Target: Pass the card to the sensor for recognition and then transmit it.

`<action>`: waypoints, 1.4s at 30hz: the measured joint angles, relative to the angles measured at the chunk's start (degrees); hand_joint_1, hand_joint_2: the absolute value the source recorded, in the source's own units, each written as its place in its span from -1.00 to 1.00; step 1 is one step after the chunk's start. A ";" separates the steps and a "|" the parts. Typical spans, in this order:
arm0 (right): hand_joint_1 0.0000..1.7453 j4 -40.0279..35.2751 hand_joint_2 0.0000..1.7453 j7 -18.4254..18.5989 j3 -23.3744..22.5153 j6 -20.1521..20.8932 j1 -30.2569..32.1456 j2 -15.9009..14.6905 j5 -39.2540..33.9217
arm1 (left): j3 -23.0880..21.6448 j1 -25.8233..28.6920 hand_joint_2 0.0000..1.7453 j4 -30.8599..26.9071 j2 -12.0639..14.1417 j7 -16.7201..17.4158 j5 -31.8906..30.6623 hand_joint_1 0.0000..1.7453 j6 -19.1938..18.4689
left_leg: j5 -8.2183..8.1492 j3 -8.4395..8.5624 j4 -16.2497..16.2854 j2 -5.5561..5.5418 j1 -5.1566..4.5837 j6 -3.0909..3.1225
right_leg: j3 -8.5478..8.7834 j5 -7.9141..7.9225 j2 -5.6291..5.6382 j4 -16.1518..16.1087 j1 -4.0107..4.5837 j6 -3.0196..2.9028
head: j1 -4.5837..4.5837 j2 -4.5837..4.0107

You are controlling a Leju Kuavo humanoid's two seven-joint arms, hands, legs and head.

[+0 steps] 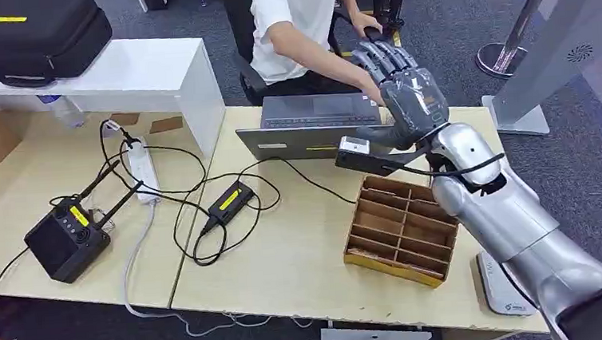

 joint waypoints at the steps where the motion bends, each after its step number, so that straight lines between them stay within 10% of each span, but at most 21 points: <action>1: -1.00 0.00 1.00 0.00 0.00 -0.02 0.01 -0.02 0.00 | 0.00 0.00 1.00 0.00 0.00 0.00 -0.02 -1.00 0.00 | 0.00 0.00 0.00 0.00 0.00 0.00 | 0.00 0.00 0.00 0.00 0.00 0.00 | 0.02 0.00; 9: -1.00 -7.40 1.00 -3.28 -2.71 -2.08 6.65 -3.08 -5.97 | 0.66 0.51 1.00 0.00 0.02 -0.63 3.19 -1.00 0.87 | -0.01 0.02 0.01 -0.06 0.00 0.01 | 0.01 -0.02 -0.06 -0.06 0.00 0.02 | 0.00 0.00; 22: -1.00 -40.20 1.00 -11.89 -17.36 -14.62 46.76 -13.62 -1.81 | 4.55 2.14 1.00 0.00 -0.28 -1.53 9.49 -1.00 3.67 | -0.31 -0.11 -0.05 -0.17 0.05 0.18 | 0.16 -0.19 -0.26 -0.32 0.07 0.11 | 0.00 0.00; 42: -1.00 -50.31 1.00 -12.59 -22.07 -13.11 62.72 -14.97 3.08 | 5.84 2.21 1.00 0.00 -0.61 -1.38 10.97 -1.00 4.63 | -0.31 0.05 -0.05 0.14 0.05 0.18 | 0.16 -0.12 -0.01 -0.33 0.07 0.04 | 0.00 0.00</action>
